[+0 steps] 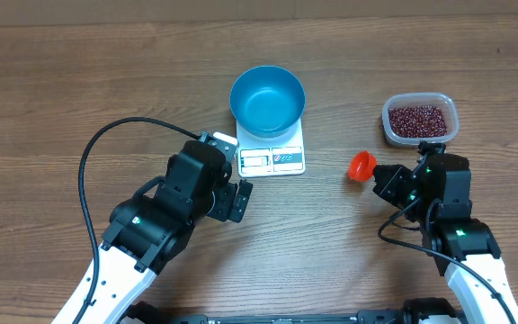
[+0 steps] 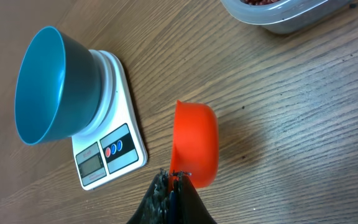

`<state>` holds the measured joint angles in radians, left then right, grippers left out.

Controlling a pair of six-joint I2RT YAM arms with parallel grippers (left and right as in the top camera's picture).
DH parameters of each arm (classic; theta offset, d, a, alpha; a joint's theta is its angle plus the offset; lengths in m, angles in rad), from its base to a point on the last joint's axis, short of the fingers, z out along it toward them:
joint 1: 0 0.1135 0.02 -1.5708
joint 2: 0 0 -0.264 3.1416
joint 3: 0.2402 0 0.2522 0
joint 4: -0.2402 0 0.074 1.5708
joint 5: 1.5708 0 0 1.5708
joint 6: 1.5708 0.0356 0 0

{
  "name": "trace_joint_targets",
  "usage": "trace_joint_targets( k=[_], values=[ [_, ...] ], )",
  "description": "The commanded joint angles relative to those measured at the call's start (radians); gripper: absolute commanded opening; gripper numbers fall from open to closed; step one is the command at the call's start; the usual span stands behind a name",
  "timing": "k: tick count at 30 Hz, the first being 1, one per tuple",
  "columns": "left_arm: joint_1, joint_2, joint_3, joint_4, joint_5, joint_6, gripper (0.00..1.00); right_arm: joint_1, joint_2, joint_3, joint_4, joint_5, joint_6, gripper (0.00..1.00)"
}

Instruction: Scoop item into bowl and weigh 150g on scale

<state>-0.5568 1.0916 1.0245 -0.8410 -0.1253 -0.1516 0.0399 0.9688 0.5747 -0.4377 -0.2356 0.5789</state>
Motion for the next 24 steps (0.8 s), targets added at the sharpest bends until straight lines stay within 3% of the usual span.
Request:
trace_joint_targets(
  k=[1,13,24],
  values=[
    [-0.006,0.008,-0.003,0.001,-0.015,-0.010,0.99,0.004,-0.003,0.043,-0.002,0.011,-0.012,0.04],
    [-0.006,0.008,-0.003,0.001,-0.015,-0.010,0.99,0.005,-0.003,0.283,-0.304,0.021,-0.206,0.04],
    [-0.006,0.008,-0.003,0.218,-0.048,0.000,0.99,0.005,-0.003,0.338,-0.429,0.056,-0.244,0.04]
  ],
)
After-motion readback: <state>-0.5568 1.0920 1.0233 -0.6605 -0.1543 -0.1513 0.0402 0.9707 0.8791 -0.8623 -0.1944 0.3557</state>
